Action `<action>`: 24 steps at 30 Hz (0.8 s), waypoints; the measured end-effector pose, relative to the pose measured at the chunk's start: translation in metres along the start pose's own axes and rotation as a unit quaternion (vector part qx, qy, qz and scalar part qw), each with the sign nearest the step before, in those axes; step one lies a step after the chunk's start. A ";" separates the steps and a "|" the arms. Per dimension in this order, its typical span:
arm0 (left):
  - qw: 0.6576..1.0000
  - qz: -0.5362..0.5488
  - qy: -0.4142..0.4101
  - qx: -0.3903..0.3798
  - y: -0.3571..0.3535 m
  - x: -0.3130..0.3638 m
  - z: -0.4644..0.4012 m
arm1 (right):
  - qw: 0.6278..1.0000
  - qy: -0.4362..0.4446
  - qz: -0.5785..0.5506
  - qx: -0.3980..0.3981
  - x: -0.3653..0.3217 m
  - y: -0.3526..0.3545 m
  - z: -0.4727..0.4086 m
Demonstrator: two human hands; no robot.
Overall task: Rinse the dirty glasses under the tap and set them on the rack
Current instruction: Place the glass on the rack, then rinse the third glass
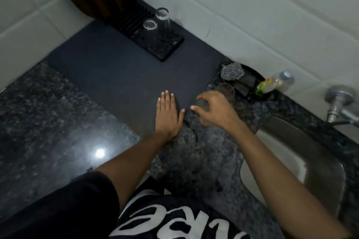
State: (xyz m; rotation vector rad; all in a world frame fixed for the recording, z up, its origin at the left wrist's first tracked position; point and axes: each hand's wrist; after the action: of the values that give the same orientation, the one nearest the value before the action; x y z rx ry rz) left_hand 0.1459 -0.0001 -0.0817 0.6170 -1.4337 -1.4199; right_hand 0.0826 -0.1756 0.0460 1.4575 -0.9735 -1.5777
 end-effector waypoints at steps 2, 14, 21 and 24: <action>1.000 -0.019 -0.003 -0.003 -0.008 0.010 0.018 | 0.999 0.011 0.027 0.018 0.001 -0.007 0.016; 0.996 -0.087 -0.007 0.018 -0.020 0.022 0.042 | 0.997 -0.065 0.013 0.029 0.010 -0.007 0.062; 0.999 -0.049 0.006 0.000 -0.016 0.032 0.049 | 0.986 -0.127 -0.083 0.062 0.019 -0.002 0.088; 0.999 -0.024 0.026 -0.010 -0.014 0.053 0.068 | 0.970 -0.158 -0.132 0.132 0.025 0.002 0.120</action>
State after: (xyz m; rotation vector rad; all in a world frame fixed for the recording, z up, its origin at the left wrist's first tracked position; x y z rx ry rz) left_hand 0.0623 -0.0195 -0.0677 0.6757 -1.3706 -1.4436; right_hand -0.0383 -0.1949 0.0436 1.5979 -1.2515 -1.9785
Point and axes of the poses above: each hand's wrist, its own z-axis away from the middle knuckle, its own y-axis out of the back of the hand, x = y × z, and after that the axes turned 7 degrees about y, right-handed
